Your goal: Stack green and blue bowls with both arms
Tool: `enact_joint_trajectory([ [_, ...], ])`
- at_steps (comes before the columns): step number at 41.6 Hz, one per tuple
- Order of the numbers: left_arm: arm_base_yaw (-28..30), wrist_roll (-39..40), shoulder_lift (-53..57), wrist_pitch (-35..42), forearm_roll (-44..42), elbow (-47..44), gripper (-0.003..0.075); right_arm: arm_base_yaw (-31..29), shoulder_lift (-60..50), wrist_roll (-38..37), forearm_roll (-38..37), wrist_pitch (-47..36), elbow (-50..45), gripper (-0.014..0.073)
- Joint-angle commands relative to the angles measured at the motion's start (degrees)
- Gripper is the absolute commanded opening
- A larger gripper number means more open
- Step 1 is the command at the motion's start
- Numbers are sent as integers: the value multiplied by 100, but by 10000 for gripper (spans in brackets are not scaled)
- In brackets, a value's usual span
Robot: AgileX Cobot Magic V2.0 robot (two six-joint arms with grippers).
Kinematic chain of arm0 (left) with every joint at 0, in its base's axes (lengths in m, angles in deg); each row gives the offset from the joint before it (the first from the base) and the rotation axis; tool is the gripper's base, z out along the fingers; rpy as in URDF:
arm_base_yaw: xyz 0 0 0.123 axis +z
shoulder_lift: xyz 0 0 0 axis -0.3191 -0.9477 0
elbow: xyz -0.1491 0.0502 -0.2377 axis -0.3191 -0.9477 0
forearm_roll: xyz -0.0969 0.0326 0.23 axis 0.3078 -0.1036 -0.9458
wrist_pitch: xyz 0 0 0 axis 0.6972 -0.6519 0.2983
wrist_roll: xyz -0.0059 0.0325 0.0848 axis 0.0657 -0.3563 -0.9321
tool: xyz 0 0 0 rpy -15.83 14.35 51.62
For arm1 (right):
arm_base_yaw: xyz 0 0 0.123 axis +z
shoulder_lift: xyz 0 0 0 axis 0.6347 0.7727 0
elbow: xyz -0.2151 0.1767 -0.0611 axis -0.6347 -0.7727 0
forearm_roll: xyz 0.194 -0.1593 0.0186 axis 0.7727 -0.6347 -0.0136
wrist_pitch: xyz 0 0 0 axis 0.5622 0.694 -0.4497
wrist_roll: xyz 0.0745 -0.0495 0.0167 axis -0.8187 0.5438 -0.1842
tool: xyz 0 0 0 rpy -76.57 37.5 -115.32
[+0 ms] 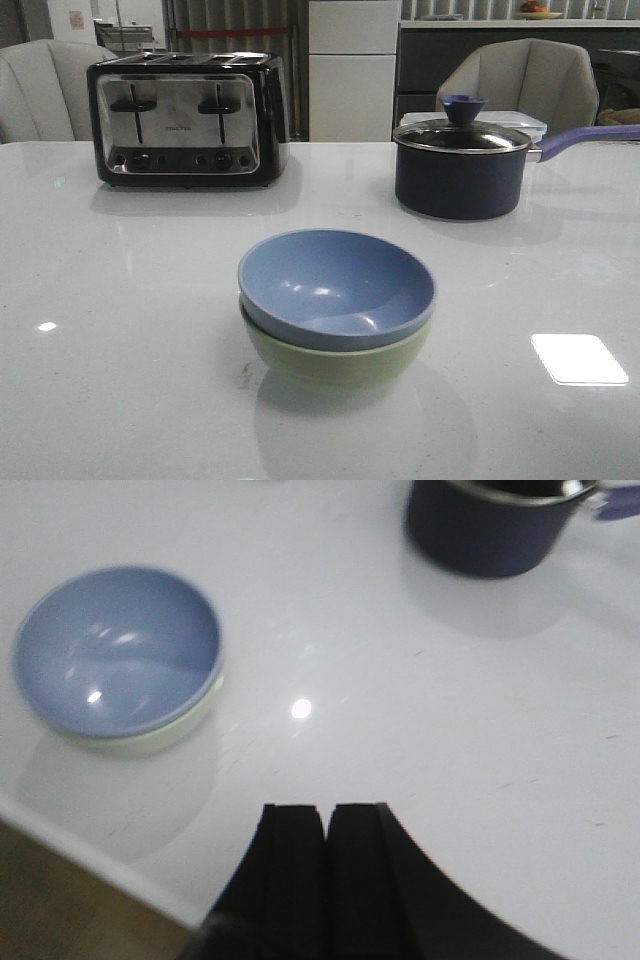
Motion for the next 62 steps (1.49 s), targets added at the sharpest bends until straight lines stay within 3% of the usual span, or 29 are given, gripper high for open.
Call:
enact_joint_trajectory([
  [1,6,63,112,493,50,-19,96,-583,-645,61,-152,-1275,-481,53],
  [8,6,63,112,493,50,-19,96,-1253,-1903,61,-152,-2673,-1851,53],
  [16,6,63,112,493,50,-19,96,-1360,-2806,61,-152,-3550,-3056,53],
  [27,6,63,112,493,50,-19,96,-1360,-2766,61,-144,-3432,-3055,53],
  [38,6,63,112,493,50,-19,96,-1360,-2781,-234,-123,-3941,-3072,53],
  [62,6,63,112,493,50,-19,96,-1360,-2781,-312,-123,-3791,-3072,53],
])
